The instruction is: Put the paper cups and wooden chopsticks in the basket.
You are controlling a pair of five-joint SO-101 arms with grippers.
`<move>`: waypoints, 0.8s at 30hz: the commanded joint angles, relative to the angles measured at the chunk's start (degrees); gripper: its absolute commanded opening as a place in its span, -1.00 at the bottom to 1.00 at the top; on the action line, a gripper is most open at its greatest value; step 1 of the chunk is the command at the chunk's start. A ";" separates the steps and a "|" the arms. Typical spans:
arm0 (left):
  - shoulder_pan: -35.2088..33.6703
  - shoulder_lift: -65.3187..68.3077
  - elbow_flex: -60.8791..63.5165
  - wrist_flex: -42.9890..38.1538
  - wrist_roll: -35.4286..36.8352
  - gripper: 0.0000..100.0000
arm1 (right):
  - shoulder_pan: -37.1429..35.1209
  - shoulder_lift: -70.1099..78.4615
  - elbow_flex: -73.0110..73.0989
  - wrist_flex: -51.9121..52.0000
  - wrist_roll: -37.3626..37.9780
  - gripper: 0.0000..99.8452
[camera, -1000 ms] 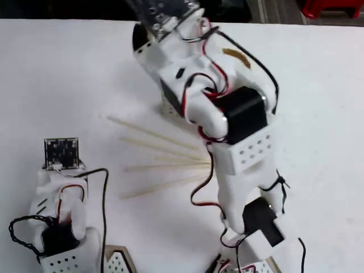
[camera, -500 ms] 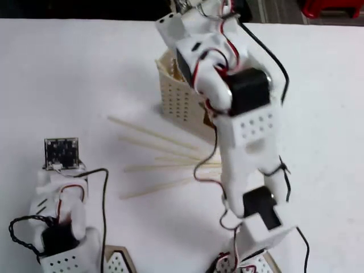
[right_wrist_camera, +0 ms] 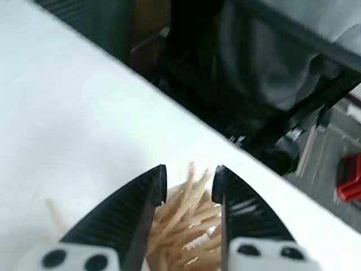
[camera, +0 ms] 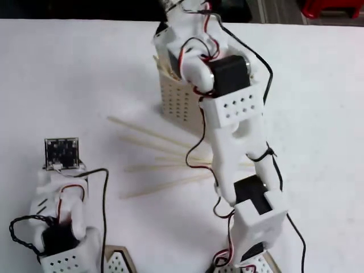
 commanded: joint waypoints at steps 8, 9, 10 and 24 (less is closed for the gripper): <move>-2.42 -0.57 -0.44 -0.79 -0.70 -0.90 | -8.66 -5.14 -0.53 19.65 -0.09 -0.75; -2.42 -0.57 -0.44 -0.79 -0.70 -0.90 | -9.45 -4.53 -0.44 20.70 -0.09 -0.75; -2.42 -0.57 -0.44 -0.79 -0.70 -0.90 | -9.80 -4.18 0.70 20.70 -0.09 -0.75; -2.42 -0.57 -0.53 -0.79 -0.70 -0.90 | -13.49 -3.38 27.96 16.48 12.48 -0.54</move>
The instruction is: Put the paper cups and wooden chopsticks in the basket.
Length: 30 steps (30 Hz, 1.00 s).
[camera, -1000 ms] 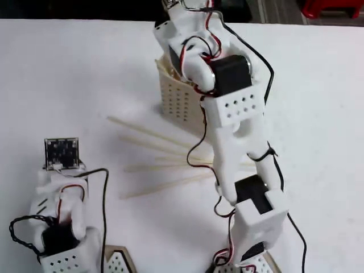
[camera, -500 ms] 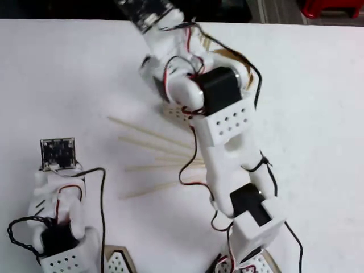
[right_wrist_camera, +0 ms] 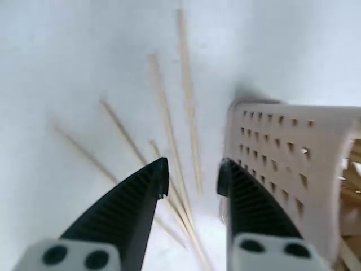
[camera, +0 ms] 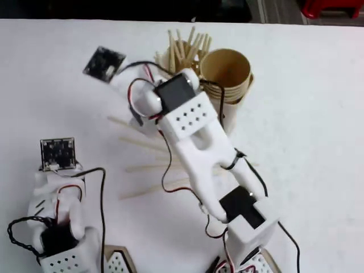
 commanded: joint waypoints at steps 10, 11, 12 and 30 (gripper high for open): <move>-0.31 -0.57 -0.53 -0.79 -0.70 -0.90 | -1.01 -0.57 32.53 -26.24 9.41 -0.39; -0.31 -0.57 -0.53 -0.79 -0.70 -0.90 | -1.01 -0.57 34.46 -28.62 9.41 -0.39; -0.31 -0.57 -0.53 -0.79 -0.70 -0.90 | -1.01 -0.48 36.13 -30.90 9.23 -0.39; -0.31 -0.57 -0.53 -0.79 -0.70 -0.90 | 3.03 25.45 13.01 -26.33 8.70 -0.39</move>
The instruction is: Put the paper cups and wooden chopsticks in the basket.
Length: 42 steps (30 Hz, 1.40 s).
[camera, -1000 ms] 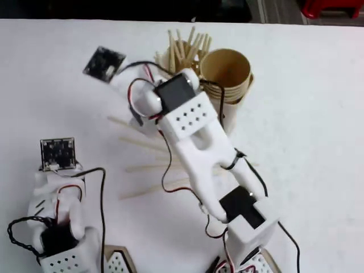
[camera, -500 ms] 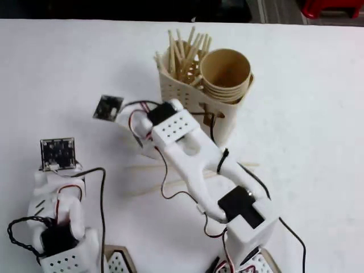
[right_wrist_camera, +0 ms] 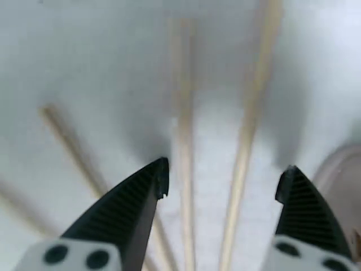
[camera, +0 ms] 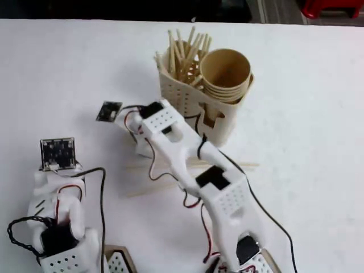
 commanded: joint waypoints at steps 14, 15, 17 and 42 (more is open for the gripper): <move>-0.31 -0.57 -0.53 -0.79 -0.70 -0.90 | 0.66 8.04 -12.13 7.96 0.44 -0.97; -0.31 -0.57 -0.53 -0.79 -0.70 -0.90 | 0.48 8.13 -12.13 8.22 0.44 -0.96; -0.31 -0.57 -0.53 -0.79 -0.70 -0.90 | 0.48 8.04 -12.13 8.31 0.26 -0.96; -0.31 -0.57 -0.53 -0.79 -0.70 -0.90 | -0.40 -6.46 -7.30 12.88 -2.46 -0.88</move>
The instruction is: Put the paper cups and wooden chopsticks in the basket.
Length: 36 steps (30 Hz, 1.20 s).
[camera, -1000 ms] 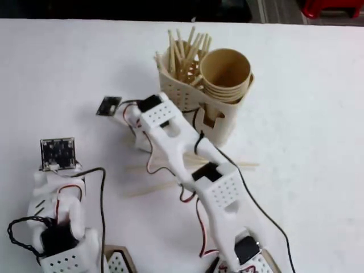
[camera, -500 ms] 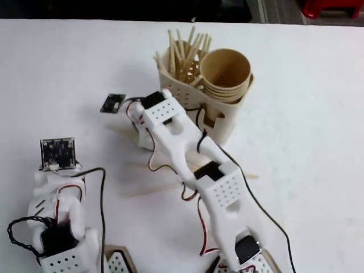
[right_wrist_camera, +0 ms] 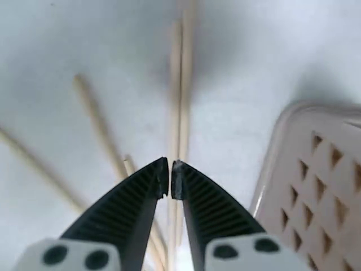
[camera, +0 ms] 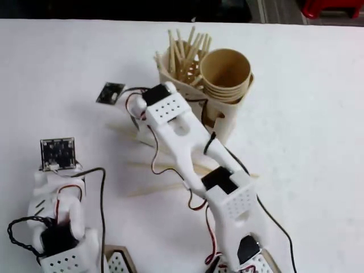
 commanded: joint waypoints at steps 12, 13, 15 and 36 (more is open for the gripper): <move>-0.40 -0.57 -0.53 -0.79 -0.70 -0.90 | -1.01 9.71 1.32 -1.10 -0.09 -0.80; -0.40 -0.57 -0.53 -0.79 -0.70 -0.90 | -1.01 10.59 1.32 -1.10 0.00 -0.80; -0.40 -0.57 -0.53 -0.79 -0.70 -0.90 | -1.19 12.18 0.44 -0.84 1.67 -0.87; -0.40 -0.57 -0.53 -0.79 -0.70 -0.90 | -0.48 -5.67 -7.91 6.55 0.18 -0.96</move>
